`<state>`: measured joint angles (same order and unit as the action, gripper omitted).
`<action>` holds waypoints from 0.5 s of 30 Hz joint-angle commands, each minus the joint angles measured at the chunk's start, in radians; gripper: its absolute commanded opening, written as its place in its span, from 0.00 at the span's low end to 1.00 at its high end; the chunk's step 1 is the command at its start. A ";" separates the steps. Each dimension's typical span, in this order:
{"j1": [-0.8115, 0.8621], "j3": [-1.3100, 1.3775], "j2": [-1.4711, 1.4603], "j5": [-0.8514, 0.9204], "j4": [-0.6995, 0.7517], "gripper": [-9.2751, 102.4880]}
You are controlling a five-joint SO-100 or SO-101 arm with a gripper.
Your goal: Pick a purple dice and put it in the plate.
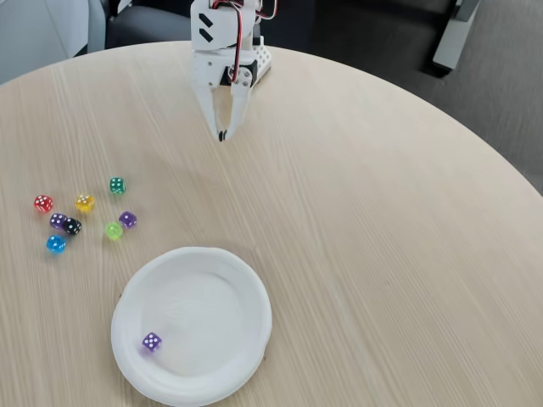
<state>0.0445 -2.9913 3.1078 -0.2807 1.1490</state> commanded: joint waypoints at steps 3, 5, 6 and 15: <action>-0.006 0.005 0.005 -0.009 0.000 0.09; -0.005 0.005 0.005 -0.017 0.000 0.09; -0.005 0.005 0.005 -0.015 0.000 0.09; -0.005 0.005 0.005 -0.009 0.000 0.09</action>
<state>0.0445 -2.9913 3.1078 -0.2930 1.1490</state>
